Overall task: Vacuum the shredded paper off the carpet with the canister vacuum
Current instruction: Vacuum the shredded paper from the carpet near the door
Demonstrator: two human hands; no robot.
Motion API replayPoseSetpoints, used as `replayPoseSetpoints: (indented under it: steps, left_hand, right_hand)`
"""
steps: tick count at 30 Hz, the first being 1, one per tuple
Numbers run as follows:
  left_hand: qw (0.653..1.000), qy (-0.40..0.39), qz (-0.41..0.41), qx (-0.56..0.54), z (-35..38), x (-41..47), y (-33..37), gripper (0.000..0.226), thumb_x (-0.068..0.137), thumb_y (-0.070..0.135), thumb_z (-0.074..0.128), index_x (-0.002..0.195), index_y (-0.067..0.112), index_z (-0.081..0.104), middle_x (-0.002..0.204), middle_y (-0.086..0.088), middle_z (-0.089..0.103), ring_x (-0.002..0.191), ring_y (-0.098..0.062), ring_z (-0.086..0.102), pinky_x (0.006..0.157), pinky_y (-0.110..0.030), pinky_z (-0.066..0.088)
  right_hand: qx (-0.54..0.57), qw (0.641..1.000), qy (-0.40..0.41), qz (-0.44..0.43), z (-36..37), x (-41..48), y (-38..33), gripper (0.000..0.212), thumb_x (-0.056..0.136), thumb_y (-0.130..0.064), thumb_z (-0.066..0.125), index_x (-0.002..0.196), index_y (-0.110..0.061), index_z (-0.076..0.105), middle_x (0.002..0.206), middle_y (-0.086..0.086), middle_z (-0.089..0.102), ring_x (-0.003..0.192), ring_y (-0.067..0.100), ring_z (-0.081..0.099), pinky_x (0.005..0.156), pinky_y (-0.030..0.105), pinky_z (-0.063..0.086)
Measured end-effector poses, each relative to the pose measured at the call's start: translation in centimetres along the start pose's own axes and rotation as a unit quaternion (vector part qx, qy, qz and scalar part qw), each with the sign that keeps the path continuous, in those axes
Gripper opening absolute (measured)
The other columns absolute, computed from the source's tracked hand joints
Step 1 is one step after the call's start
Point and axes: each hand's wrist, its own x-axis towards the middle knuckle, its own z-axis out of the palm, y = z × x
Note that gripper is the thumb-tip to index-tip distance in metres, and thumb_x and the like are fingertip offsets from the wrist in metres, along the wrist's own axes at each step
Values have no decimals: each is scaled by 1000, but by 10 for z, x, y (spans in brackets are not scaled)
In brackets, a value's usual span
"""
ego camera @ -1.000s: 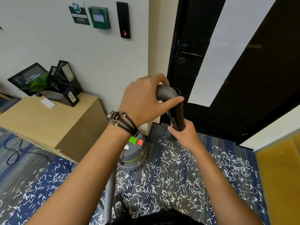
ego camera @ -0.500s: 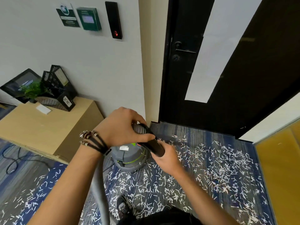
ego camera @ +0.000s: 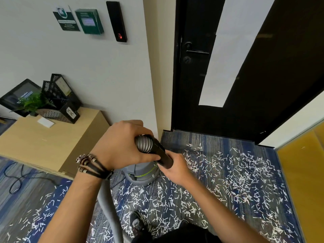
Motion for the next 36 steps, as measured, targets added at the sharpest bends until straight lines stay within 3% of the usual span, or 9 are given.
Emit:
replayPoseSetpoints:
  steps: [2, 6, 12, 19, 21, 25, 28, 32, 36]
  left_hand:
    - [1000, 4, 19, -1, -4, -1, 0, 42, 67, 73, 75, 94, 41, 76, 77, 14, 57, 70, -5, 57, 61, -35, 50]
    - [999, 41, 31, 7, -4, -2, -5, 42, 72, 72, 76, 97, 39, 75, 79, 14, 57, 72, -5, 56, 62, -37, 51]
    - [999, 35, 12, 3, 20, 4, -7, 48, 70, 76, 74, 101, 40, 74, 82, 14, 60, 74, -4, 59, 63, -34, 52]
    - [996, 2, 18, -89, 73, -4, -12, 46, 65, 54, 96, 99, 31, 77, 83, 34, 54, 80, 16, 54, 76, -2, 37]
    - [995, 9, 25, -93, 81, -5, -7, 45, 67, 57, 93, 100, 32, 78, 86, 30, 59, 81, 12, 56, 77, -5, 39]
    - [996, 37, -16, -82, 85, 1, 5, 49, 71, 70, 78, 106, 36, 77, 88, 15, 63, 80, -5, 62, 73, -29, 52]
    - [997, 37, -26, -67, 90, 8, 14, 52, 71, 73, 75, 108, 36, 76, 87, 14, 61, 78, -8, 62, 71, -35, 54]
    - [996, 20, -29, -87, 112, 11, 18, 51, 70, 72, 78, 108, 37, 75, 91, 12, 66, 84, -10, 65, 75, -43, 58]
    - [994, -1, -5, -112, 128, 14, 28, 47, 69, 68, 83, 105, 38, 75, 89, 14, 66, 82, -4, 62, 73, -39, 56]
  right_hand:
    - [16, 1000, 12, -8, 3, -6, -1, 26, 86, -10, 76, 97, -32, 67, 82, -6, 70, 76, 11, 64, 66, 23, 48]
    - [5, 1000, 21, -9, -5, 0, -2, 16, 83, -11, 74, 93, -20, 67, 75, -2, 65, 68, 15, 59, 63, 34, 49]
    - [-29, 999, 27, -1, -21, 11, 11, 32, 83, -8, 74, 82, -36, 60, 67, -16, 58, 61, 2, 52, 58, 20, 39]
    - [-80, 996, -15, 27, -23, -16, 54, 13, 82, -10, 71, 85, -19, 63, 70, -2, 64, 65, 11, 59, 59, 34, 44]
    - [-81, 996, -13, 32, -29, -21, 58, 14, 82, -8, 71, 84, -20, 63, 70, -4, 63, 64, 8, 58, 58, 29, 42]
    - [-73, 997, -3, 32, -52, -14, 53, 15, 83, -5, 71, 88, -18, 68, 70, -8, 62, 63, 2, 56, 58, 22, 40]
    - [-82, 996, -21, 38, -68, -9, 53, 15, 86, -5, 71, 90, -19, 69, 70, -10, 61, 63, 0, 56, 56, 17, 38]
    - [-108, 992, -47, 52, -81, -15, 67, 28, 85, -4, 72, 88, -32, 65, 74, -10, 64, 69, 3, 60, 60, 20, 42]
    - [-117, 988, -56, 90, -87, -39, 86, 25, 85, -5, 73, 93, -28, 68, 80, -10, 68, 77, 2, 64, 68, 25, 48]
